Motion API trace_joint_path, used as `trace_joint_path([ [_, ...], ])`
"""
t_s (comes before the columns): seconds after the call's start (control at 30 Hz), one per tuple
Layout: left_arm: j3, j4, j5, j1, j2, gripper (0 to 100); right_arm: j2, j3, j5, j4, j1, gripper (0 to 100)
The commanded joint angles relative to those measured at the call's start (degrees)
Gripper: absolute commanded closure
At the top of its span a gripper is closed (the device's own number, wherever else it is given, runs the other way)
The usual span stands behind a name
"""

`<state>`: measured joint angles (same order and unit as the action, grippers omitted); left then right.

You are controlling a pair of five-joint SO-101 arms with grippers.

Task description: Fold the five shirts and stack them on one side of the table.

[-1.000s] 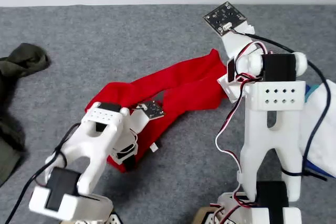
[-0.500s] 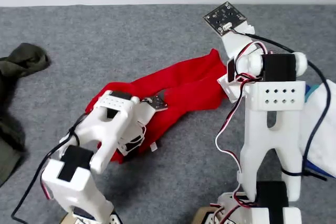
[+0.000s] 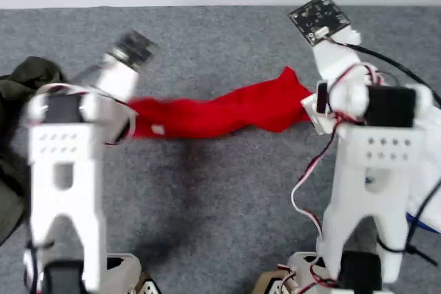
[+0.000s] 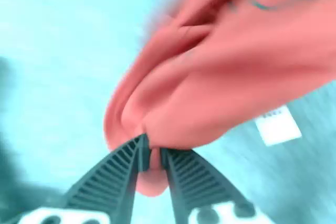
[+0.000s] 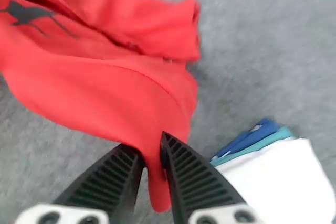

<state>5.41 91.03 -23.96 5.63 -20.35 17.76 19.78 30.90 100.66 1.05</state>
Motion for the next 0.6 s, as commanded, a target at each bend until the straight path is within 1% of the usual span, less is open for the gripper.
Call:
trace_joint_path([
  [0.0, -9.6, 0.4, 0.6, 3.2, -6.8, 100, 5.2, 6.2, 0.5, 2.1, -0.7, 98.9],
  [0.27, -23.4, 0.4, 0.8, 7.8, -9.0, 100, 10.5, 15.8, 0.4, -1.7, -0.9, 98.9],
  [0.37, -27.0, 0.4, 0.8, 9.1, -9.1, 100, 12.2, 16.8, 0.4, -5.0, -1.0, 98.9],
  [0.57, -31.0, 0.8, 0.8, 9.1, -9.1, 100, 14.7, 16.9, 0.4, -12.3, -1.0, 98.9],
])
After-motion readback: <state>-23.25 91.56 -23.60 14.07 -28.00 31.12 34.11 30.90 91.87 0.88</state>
